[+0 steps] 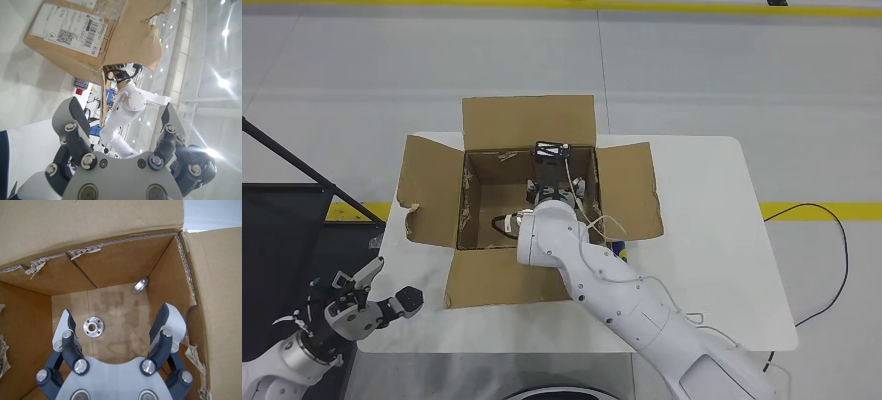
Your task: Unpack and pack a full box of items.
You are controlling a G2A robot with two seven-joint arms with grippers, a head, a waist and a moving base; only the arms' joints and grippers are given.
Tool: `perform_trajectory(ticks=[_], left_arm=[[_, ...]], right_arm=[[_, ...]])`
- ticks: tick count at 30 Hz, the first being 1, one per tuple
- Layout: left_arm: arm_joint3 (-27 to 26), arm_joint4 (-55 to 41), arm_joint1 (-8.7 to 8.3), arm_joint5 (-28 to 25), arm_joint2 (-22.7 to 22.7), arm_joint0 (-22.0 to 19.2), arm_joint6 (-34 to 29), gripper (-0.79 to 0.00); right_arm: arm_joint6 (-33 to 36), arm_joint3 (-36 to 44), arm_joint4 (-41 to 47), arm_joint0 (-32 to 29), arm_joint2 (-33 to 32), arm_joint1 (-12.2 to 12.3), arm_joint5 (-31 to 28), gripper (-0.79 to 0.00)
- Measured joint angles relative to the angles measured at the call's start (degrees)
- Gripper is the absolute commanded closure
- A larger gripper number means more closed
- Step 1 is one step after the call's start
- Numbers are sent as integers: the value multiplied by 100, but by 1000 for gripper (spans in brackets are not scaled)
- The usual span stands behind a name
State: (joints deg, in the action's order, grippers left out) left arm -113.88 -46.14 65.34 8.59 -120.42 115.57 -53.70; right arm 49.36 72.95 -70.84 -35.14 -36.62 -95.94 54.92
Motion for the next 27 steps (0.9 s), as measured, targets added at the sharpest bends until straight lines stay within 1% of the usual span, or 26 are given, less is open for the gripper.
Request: perform_trajectory(ticks=[4, 9, 12, 14, 17, 21, 23, 24, 27], left_arm=[[21, -16, 0, -9, 26, -16, 2, -785], [39, -40, 2, -34, 30, -2, -17, -785], [53, -75, 8, -68, 2, 48, -21, -785], [55, -98, 13, -89, -16, 82, -15, -785], [50, -114, 18, -109, -27, 113, -12, -785], [41, -137, 23, -123, -29, 129, 3, -785], [36, -139, 24, -130, -31, 137, -7, -785], [37, -139, 24, -132, -34, 140, -9, -785], [43, -155, 27, -137, -43, 158, -16, -785]], right_arm=[[-214, -115, 28, -111, -47, -22, -114, -785], [-652, -612, 564, -47, -265, -211, -105, -785], [-878, -968, 865, 88, -323, -355, -48, -693], [-1029, -1231, 1022, 206, -360, -452, 34, -674], [-1196, -1597, 1179, 390, -382, -587, 152, -668], [-1306, -2064, 1375, 644, -425, -748, 261, -643], [-1302, -2347, 1461, 798, -446, -829, 298, -591], [-1280, -2476, 1494, 868, -454, -863, 307, -591], [-1174, -2882, 1644, 1099, -489, -978, 310, -505]])
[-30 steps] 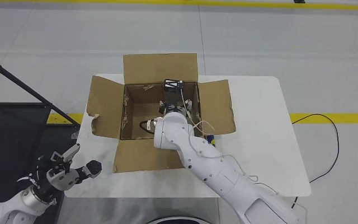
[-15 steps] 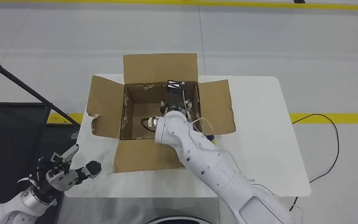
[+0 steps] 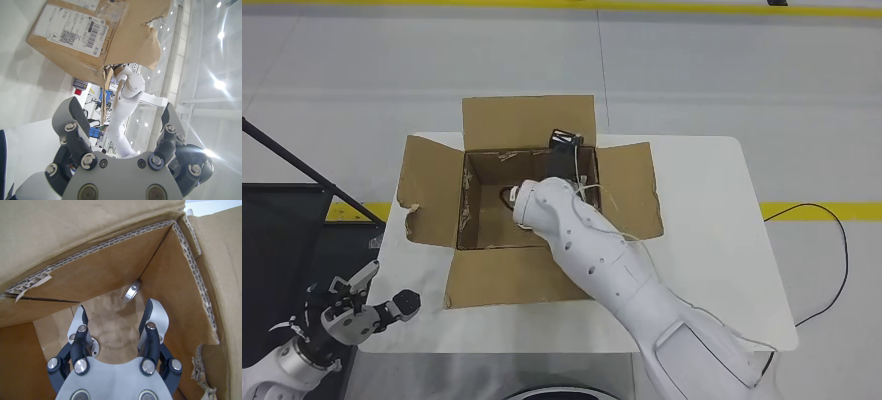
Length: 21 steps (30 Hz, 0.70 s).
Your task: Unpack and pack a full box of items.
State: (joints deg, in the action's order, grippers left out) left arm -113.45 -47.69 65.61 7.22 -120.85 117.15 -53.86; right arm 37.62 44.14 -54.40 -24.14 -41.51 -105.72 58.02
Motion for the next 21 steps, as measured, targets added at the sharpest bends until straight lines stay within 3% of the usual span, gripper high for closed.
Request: perform_trajectory(ticks=[10, 13, 21], left_arm=[[7, -60, 14, -48, -41, 56, 6, -785], [1, -62, 17, -62, -49, 67, 9, -785], [-14, -47, 23, -64, -61, 82, 22, -785]], right_arm=[[-57, -1172, 375, 510, -143, -354, -2, -443], [-213, -1403, 468, 580, -199, -445, -2, -385], [-754, -1891, 659, 656, -365, -649, -2, -369]])
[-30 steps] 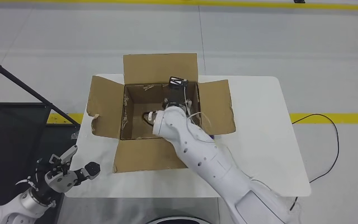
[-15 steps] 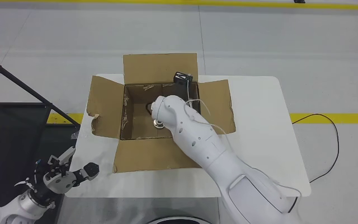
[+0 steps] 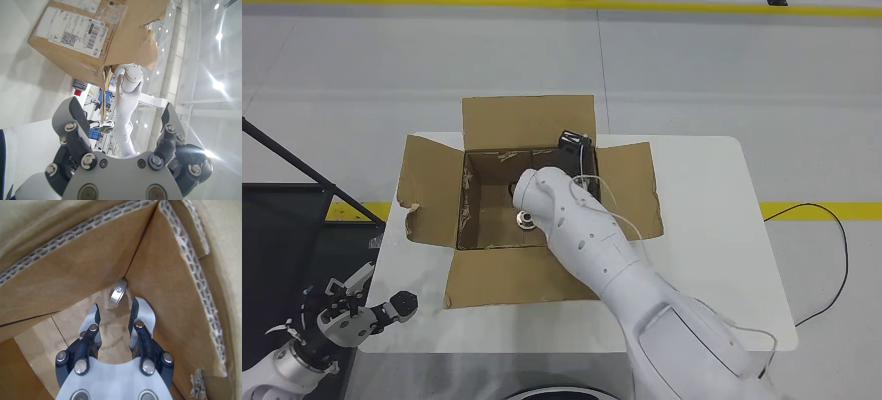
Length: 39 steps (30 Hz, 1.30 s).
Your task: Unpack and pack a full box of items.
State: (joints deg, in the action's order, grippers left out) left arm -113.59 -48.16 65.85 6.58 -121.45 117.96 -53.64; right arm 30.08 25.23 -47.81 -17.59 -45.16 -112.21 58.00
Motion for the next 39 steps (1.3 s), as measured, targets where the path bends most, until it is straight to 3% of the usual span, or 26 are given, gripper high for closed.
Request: perform_trajectory(ticks=[9, 17, 33, 39], left_arm=[[-20, 14, 7, 0, -19, 22, 18, -785], [-60, 34, 12, 29, -26, 34, 37, -785], [-84, 53, 24, 36, -38, 46, 94, -785], [-93, 53, 31, 31, -47, 60, 119, -785]], right_arm=[[-759, -285, 226, -8, -258, -159, 0, -314], [-1273, -510, 484, -12, -514, -244, -16, -326], [-2346, -769, 1019, -24, -1049, -249, -379, -342], [-2485, -879, 1043, -14, -1079, -258, -406, -299]])
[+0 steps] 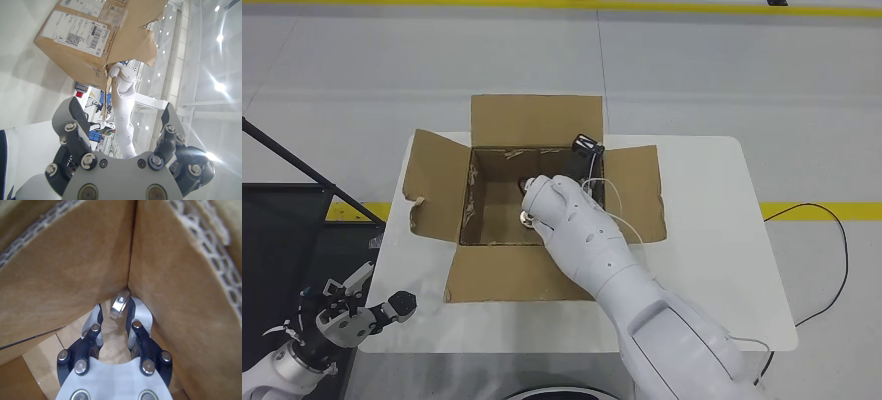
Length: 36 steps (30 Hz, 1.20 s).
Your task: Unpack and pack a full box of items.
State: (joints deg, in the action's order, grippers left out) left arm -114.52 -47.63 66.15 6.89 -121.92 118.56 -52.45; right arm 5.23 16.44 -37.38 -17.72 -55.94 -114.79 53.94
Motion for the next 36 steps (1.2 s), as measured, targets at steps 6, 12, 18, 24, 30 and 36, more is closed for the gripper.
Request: perform_trajectory(ticks=[6, 12, 18, 24, 30, 36], left_arm=[[9, 5, 3, -1, 0, -6, -7, -785], [22, 9, 6, 1, 5, -21, -4, -785], [38, -1, 9, -5, 4, -35, -15, -785], [60, -10, 12, -6, -6, -43, -18, -785], [88, -2, 13, 8, 8, -74, -27, -785], [96, 29, 8, 40, 65, -141, -30, -785]], right_arm=[[-64, -41, -29, 6, 48, -13, 90, -179], [-74, -47, -21, 9, 96, -16, 130, -43], [-54, -64, 5, 24, 128, -17, 140, 0], [9, 16, -9, 33, 200, -28, 90, 0], [261, 261, -126, -23, 381, -39, 6, 0], [527, 742, -273, -232, 586, -23, -23, 0]])
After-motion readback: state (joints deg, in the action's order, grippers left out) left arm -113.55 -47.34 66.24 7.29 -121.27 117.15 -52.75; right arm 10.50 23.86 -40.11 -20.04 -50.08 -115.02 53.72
